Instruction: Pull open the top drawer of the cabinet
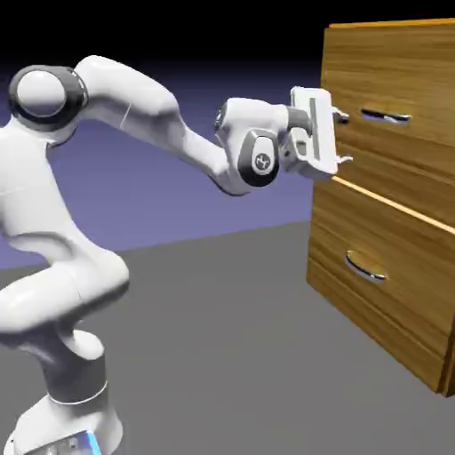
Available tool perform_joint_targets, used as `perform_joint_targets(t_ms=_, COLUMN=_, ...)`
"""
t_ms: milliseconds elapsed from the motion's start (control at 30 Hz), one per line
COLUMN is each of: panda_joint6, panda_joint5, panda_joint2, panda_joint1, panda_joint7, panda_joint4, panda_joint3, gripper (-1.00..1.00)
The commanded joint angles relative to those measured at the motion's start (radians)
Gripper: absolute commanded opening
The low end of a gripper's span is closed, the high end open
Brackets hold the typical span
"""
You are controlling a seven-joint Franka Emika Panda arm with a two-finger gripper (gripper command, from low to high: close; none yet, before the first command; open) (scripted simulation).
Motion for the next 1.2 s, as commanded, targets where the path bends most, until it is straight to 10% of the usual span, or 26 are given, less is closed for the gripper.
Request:
perform_joint_targets(t_ms=0, panda_joint6=0.014, panda_joint5=-0.001, panda_joint2=0.004, panda_joint1=-0.035, panda_joint7=0.044, panda_joint4=0.015, panda_joint3=0.034, gripper=0.0)
perform_joint_targets(t_ms=767, panda_joint6=0.134, panda_joint5=-0.1, panda_joint2=-0.023, panda_joint1=-0.773, panda_joint7=0.666, panda_joint4=0.374, panda_joint3=0.689, gripper=0.0)
perform_joint_targets(t_ms=800, panda_joint6=0.134, panda_joint5=-0.1, panda_joint2=-0.023, panda_joint1=-0.773, panda_joint7=0.666, panda_joint4=0.374, panda_joint3=0.689, gripper=-1.0)
perform_joint_targets(t_ms=1167, panda_joint6=0.176, panda_joint5=-0.036, panda_joint2=0.039, panda_joint1=-0.411, panda_joint7=0.565, panda_joint4=0.177, panda_joint3=0.389, gripper=-1.0)
